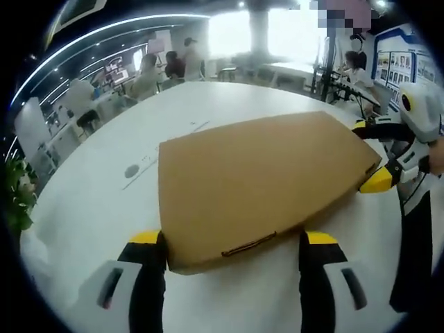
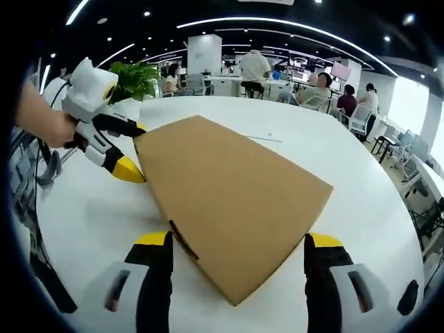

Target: Operate the shoe box by opening the lid, removing the specified soft item, and placing it in the target area until the item is outside and the box remains undamaged.

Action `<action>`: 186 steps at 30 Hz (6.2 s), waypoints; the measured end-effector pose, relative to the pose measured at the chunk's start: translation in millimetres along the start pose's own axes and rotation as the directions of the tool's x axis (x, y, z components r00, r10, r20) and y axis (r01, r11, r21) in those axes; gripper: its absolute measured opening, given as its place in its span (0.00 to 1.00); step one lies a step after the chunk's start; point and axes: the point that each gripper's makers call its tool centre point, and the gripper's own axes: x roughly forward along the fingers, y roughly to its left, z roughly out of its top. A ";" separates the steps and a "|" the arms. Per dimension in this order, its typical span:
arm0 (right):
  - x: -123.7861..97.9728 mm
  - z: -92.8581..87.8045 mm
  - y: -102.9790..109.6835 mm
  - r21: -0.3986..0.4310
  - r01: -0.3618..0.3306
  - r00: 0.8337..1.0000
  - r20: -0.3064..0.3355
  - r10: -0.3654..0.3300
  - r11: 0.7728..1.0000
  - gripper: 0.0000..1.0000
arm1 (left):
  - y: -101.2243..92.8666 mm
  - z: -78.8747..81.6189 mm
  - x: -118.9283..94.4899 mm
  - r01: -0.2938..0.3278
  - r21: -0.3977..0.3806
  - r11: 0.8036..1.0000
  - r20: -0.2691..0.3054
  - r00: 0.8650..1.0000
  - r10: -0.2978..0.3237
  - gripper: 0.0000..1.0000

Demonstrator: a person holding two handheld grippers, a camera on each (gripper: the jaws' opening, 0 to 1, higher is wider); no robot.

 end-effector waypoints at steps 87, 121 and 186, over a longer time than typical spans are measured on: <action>-6.9 -14.7 -2.0 -0.099 -0.177 0.971 -0.180 0.157 0.979 0.64 | -34.8 -35.2 -33.5 -0.245 -0.200 0.949 -0.029 0.969 0.245 0.79; -16.4 -21.9 4.2 -0.139 -0.200 0.968 -0.184 0.173 0.970 0.64 | -53.5 -51.7 -55.2 -0.244 -0.292 0.925 -0.048 0.969 0.241 0.71; -34.1 -38.7 14.7 -0.221 -0.284 0.945 -0.227 0.234 0.933 0.63 | -91.0 -79.9 -84.0 -0.309 -0.378 0.873 -0.071 0.950 0.306 0.65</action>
